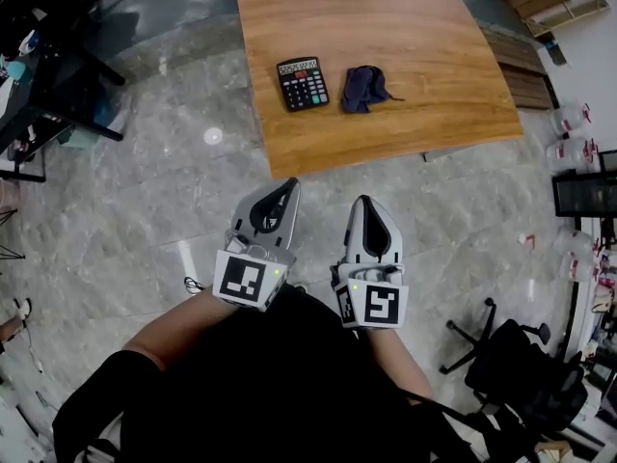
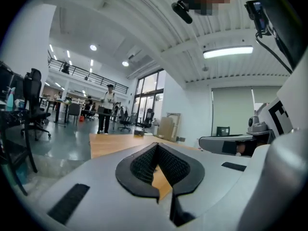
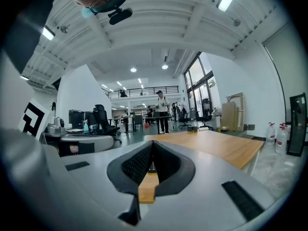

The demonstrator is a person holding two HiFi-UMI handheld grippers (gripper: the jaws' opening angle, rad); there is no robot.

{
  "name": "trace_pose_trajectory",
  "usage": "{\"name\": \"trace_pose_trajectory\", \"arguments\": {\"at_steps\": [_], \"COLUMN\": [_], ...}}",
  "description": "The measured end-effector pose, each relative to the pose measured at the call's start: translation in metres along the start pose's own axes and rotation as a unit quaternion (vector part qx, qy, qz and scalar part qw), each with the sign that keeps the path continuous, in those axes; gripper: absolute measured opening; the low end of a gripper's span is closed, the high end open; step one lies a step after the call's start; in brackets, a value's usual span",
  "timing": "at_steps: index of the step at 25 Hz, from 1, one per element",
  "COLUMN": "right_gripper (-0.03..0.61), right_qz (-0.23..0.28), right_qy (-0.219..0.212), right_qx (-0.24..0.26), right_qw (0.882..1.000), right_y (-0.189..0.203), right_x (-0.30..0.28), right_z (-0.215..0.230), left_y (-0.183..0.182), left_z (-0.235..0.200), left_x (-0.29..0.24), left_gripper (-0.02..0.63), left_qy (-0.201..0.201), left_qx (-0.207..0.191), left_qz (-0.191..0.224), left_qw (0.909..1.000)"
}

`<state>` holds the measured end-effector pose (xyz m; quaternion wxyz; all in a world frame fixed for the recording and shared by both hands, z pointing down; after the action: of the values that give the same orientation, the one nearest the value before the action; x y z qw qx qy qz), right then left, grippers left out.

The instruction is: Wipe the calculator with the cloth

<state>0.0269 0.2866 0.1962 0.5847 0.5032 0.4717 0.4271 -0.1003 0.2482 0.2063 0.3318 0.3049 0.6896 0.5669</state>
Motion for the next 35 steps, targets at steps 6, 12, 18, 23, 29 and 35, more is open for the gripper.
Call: {"name": "trace_pose_trajectory", "arguments": {"at_steps": [6, 12, 18, 23, 29, 35], "right_gripper": [0.015, 0.015, 0.015, 0.015, 0.015, 0.015], "right_qz": [-0.022, -0.034, -0.06, -0.099, -0.143, -0.172], "right_qy": [-0.007, -0.012, -0.034, -0.052, -0.068, -0.087], "right_qx": [0.014, 0.019, 0.003, -0.001, -0.003, 0.001], "right_qw": [1.0, 0.999, 0.998, 0.994, 0.987, 0.981], "right_y": [-0.016, -0.016, 0.011, 0.057, 0.12, 0.171], "right_x": [-0.102, -0.166, -0.218, -0.26, -0.297, -0.339], "right_z": [-0.001, -0.001, 0.013, 0.033, 0.063, 0.088], "left_y": [-0.008, -0.001, 0.015, 0.055, 0.113, 0.161], "left_z": [-0.073, -0.118, -0.134, -0.155, -0.176, -0.191], "left_x": [-0.073, -0.117, -0.153, -0.191, -0.232, -0.259], "left_gripper": [0.006, 0.006, 0.006, 0.007, 0.008, 0.009], "left_qy": [-0.002, -0.001, -0.015, -0.03, -0.057, -0.076], "left_qx": [0.018, -0.001, 0.022, 0.018, 0.029, 0.057], "left_qz": [-0.025, -0.035, -0.051, -0.092, -0.141, -0.183], "left_qw": [0.9995, 0.9994, 0.9983, 0.9951, 0.9879, 0.9786]}}
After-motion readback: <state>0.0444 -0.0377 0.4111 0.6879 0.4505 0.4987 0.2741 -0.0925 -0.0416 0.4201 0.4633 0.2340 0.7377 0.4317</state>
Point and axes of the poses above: the fingertips, and each gripper's own axes: x backward along the fingers, z to its right, y out of its underside, the point moved 3 cm from there along x, backward along the fingers, and after that the axes turned 3 degrees about -y, right-handed, at the moved point
